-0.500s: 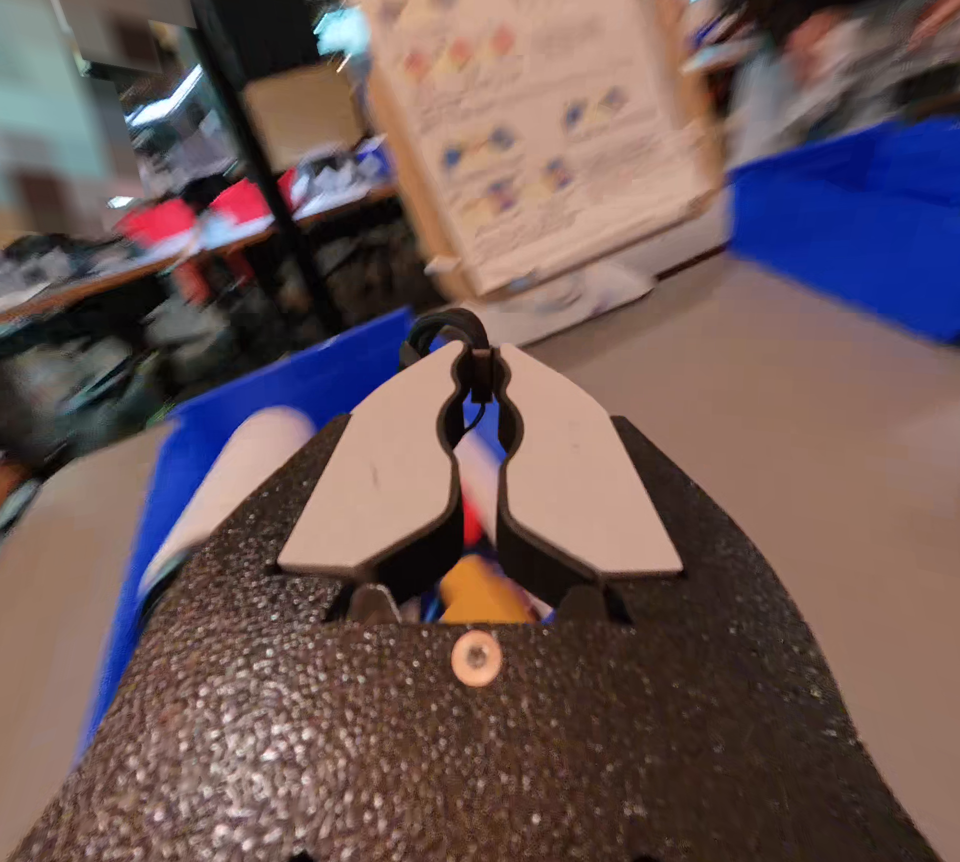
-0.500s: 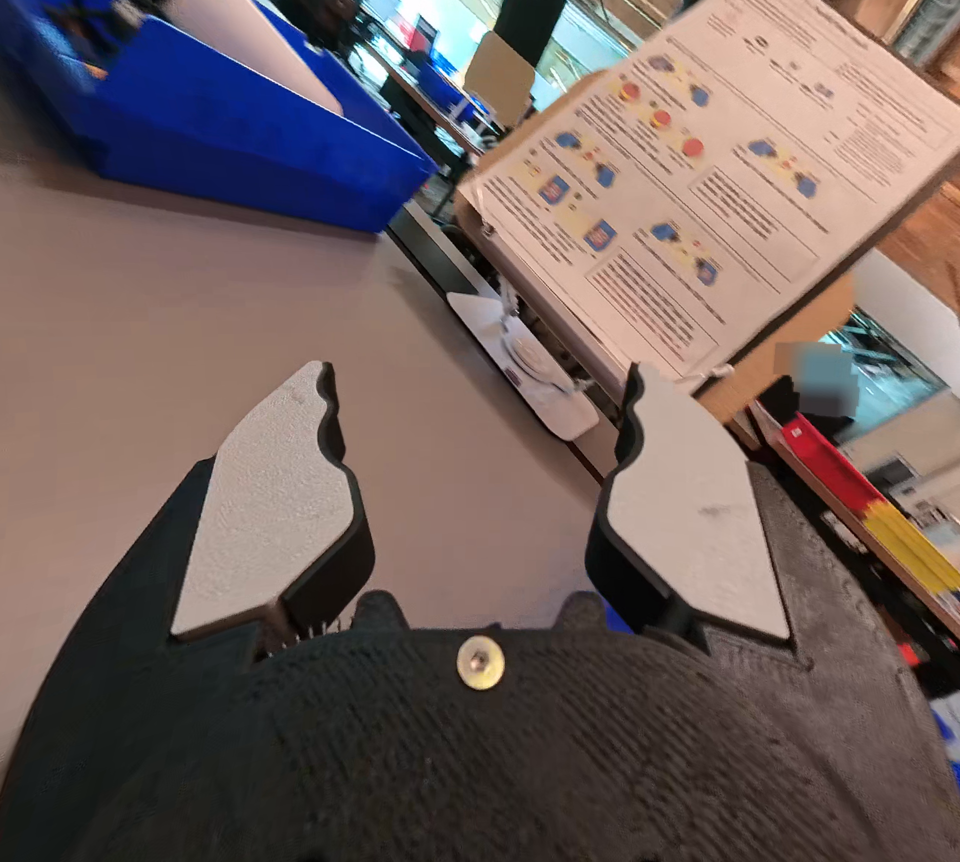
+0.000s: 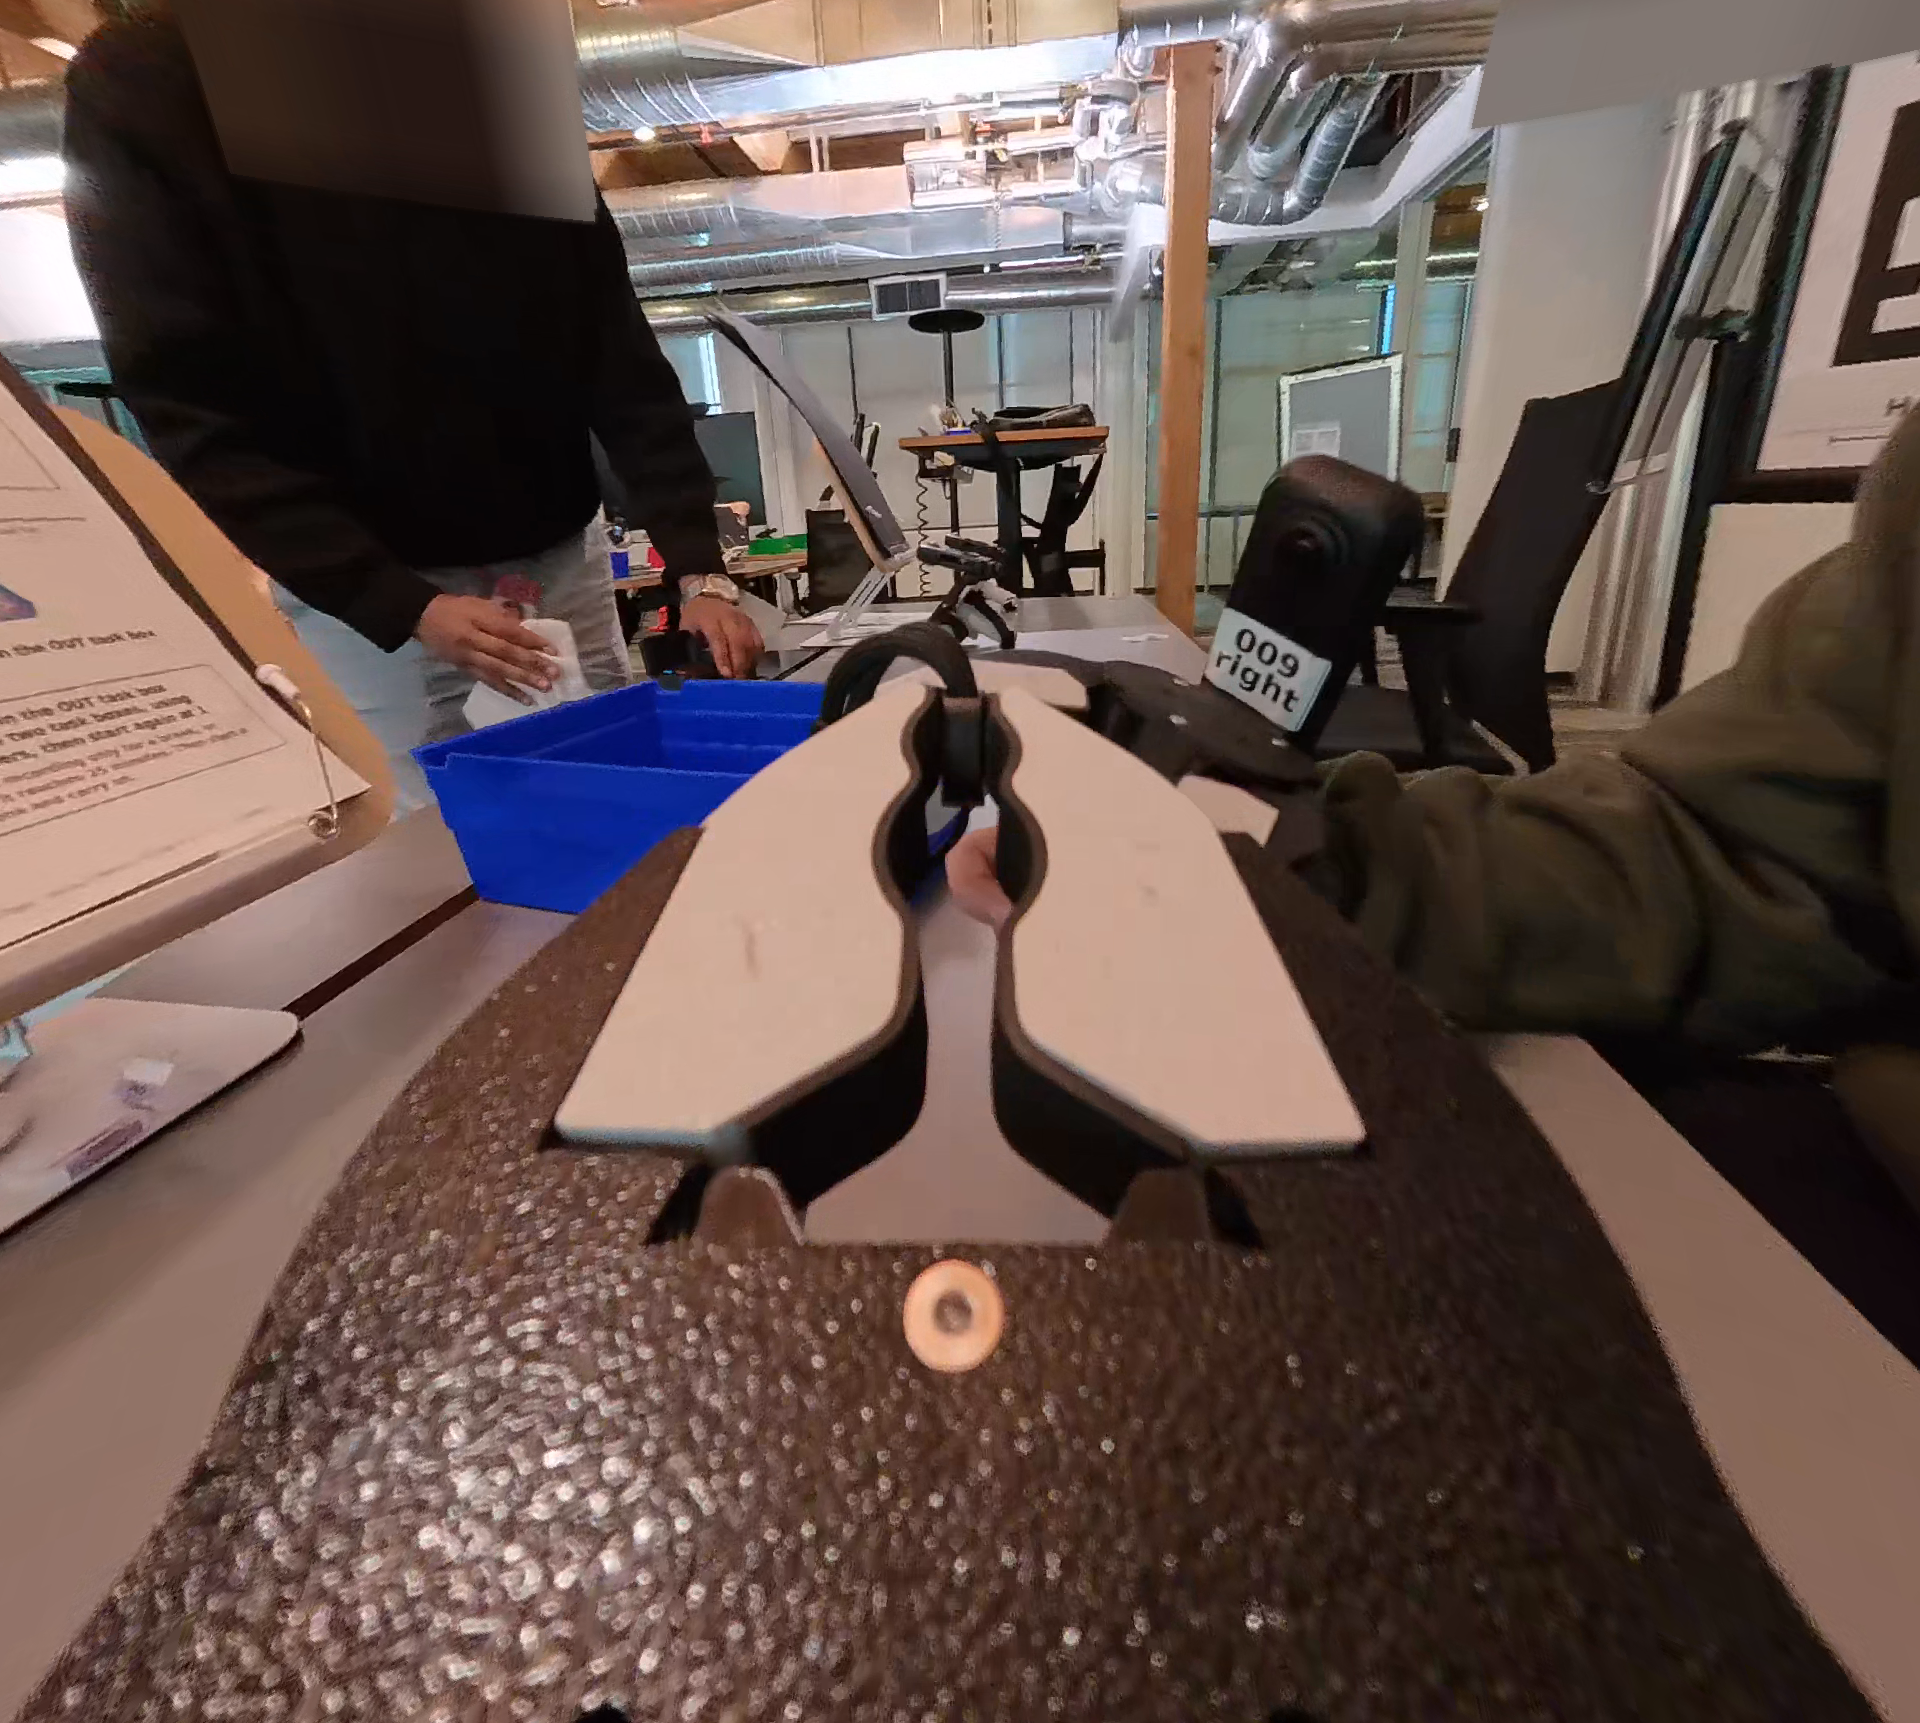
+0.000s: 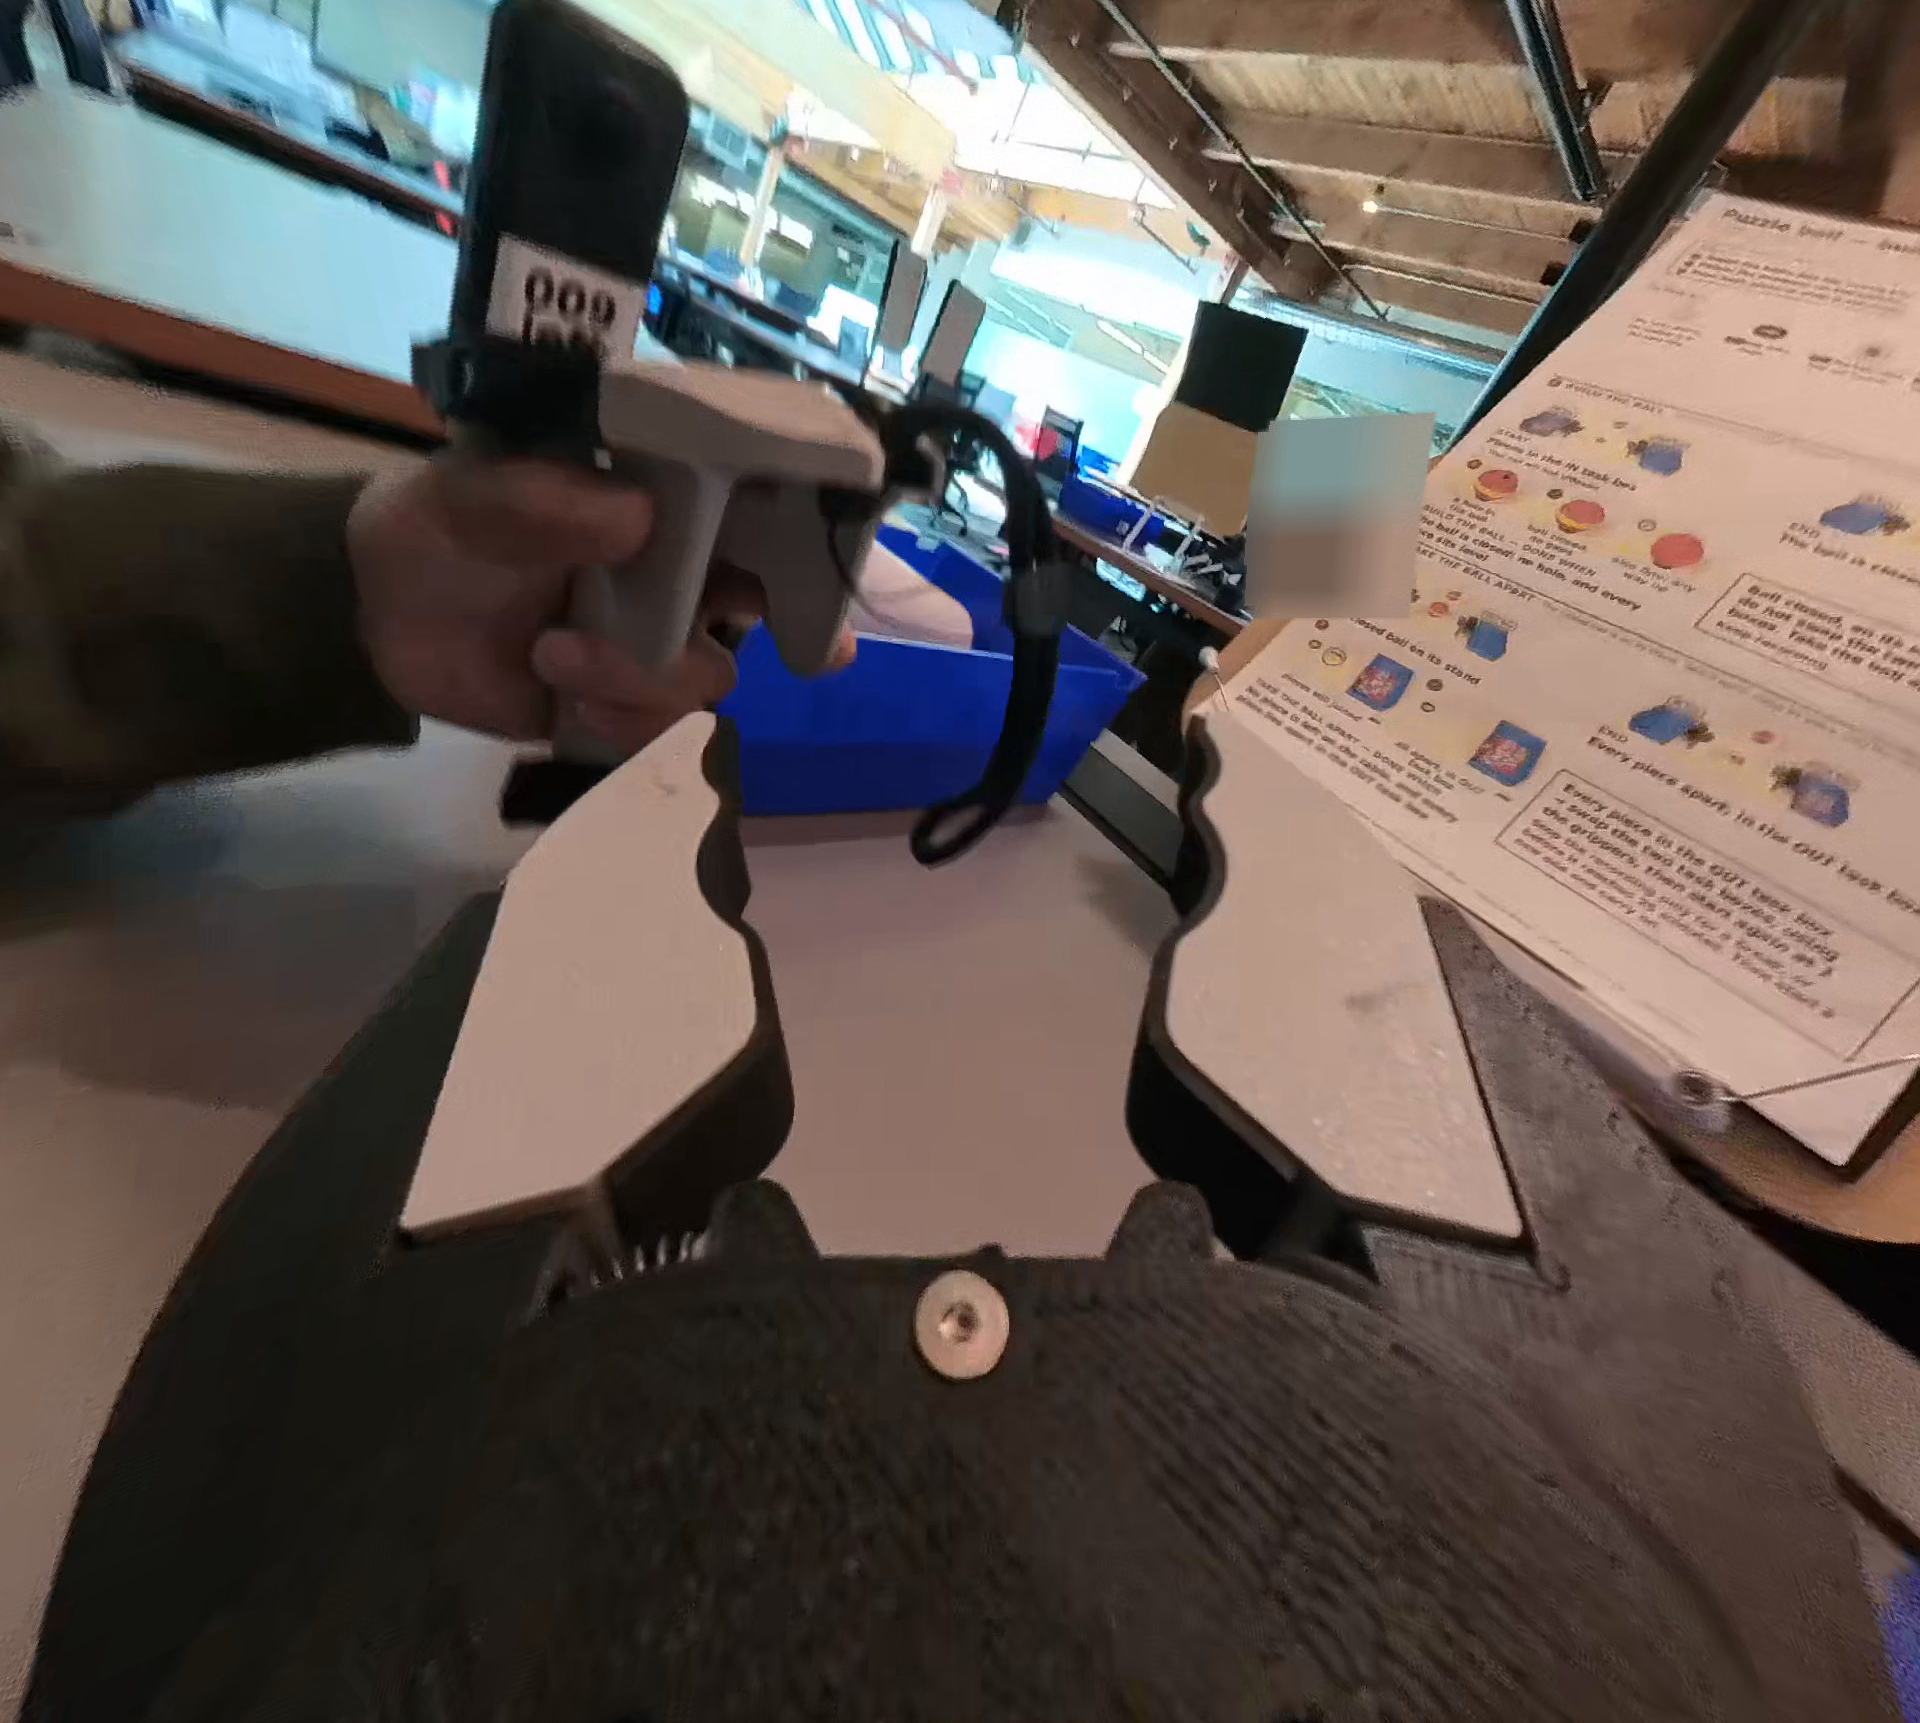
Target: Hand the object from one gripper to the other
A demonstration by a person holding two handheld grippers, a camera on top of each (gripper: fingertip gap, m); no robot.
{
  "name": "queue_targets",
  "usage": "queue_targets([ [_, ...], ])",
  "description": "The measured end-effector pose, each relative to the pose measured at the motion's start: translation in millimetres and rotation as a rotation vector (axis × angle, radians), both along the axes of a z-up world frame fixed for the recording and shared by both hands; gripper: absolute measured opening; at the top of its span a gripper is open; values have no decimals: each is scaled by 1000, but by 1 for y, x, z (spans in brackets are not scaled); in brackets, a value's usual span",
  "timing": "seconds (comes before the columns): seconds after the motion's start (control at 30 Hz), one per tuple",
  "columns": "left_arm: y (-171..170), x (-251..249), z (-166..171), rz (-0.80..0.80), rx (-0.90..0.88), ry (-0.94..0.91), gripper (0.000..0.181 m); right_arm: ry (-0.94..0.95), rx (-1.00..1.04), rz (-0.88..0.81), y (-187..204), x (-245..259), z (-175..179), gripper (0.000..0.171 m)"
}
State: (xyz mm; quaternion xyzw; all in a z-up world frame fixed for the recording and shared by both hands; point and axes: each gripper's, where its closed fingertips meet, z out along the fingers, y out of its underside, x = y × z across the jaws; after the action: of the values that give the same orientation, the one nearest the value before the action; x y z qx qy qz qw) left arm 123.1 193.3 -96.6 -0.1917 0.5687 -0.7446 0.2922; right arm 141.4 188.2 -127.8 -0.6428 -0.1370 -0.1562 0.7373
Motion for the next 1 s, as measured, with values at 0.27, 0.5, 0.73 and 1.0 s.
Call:
queue_targets([
  [0.27, -29, 1, -18, -97, 60, 49, 7, -5, 28, -94, -10, 26, 0, 47],
  [0.5, -34, -1, -25, -115, 91, 65, 7, -120, -3, -37, -9, 10, -6, 12],
  [0.73, -22, 1, -23, -42, 115, 52, 12, 23, -73, 104, -10, 5, -13, 12],
  [1.0, -7, -19, -4, -115, 9, -9, 32, 628, -230, 736, -34, -35, -9, 13],
])
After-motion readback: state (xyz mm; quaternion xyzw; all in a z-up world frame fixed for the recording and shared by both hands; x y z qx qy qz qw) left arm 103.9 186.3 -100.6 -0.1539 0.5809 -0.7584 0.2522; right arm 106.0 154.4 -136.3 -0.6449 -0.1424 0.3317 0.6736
